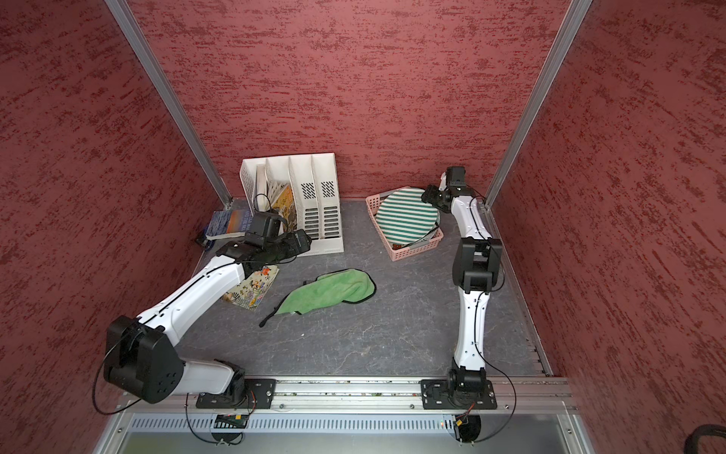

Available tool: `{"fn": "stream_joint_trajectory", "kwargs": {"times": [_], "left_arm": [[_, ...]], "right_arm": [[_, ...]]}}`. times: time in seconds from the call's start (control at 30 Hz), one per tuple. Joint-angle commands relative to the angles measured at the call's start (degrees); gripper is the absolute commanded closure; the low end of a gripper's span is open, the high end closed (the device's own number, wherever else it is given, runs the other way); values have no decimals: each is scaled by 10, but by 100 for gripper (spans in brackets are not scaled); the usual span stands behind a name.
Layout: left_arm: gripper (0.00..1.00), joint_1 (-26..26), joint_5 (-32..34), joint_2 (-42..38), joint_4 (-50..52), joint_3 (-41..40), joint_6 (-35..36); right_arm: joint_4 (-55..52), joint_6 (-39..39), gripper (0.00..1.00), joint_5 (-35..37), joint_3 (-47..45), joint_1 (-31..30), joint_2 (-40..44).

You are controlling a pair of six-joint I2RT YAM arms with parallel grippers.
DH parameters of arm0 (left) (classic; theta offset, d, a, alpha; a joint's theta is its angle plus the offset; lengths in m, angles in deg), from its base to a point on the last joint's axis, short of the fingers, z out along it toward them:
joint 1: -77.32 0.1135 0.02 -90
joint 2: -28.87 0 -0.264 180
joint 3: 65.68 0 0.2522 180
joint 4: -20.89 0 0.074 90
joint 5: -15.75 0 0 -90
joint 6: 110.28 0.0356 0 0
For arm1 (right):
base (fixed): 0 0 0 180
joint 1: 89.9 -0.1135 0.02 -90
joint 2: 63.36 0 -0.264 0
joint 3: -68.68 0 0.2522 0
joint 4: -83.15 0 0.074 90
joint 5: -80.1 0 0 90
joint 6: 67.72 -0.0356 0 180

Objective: Wipe the wet plate dry
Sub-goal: Pick up the plate from the bin.

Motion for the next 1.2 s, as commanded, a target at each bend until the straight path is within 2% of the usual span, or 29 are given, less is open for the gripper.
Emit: {"fn": "stream_joint_trajectory", "kwargs": {"times": [0.0, 0.33, 0.43, 0.67, 0.83, 0.93, 1.0, 1.1, 1.17], "left_arm": [[0, -5, 1, 2, -3, 1, -4], [0, -13, 5, 10, -10, 2, -5], [0, -14, 5, 11, -10, 3, -4], [0, -14, 1, 14, -9, 4, -17], [0, -4, -18, 18, -11, 5, -43], [0, 0, -36, 17, -20, 5, -35], [0, 1, -49, 15, -27, 5, -19], [0, 3, -70, 14, -33, 3, 4], [0, 2, -82, 18, -27, 6, 18]], "right_arm": [[-15, 1, 28, -39, 7, -8, 18], [56, -9, 29, -42, -70, -13, 85], [67, -22, 39, -61, -81, -13, 79], [69, -63, 55, -142, -78, -18, 43], [55, -68, 65, -148, -75, -25, 34], [55, -71, 84, -147, -72, -24, 42], [60, -73, 92, -146, -67, -25, 58], [91, -83, 100, -129, -75, -24, 100], [115, -97, 100, -113, -83, -25, 131]]}}
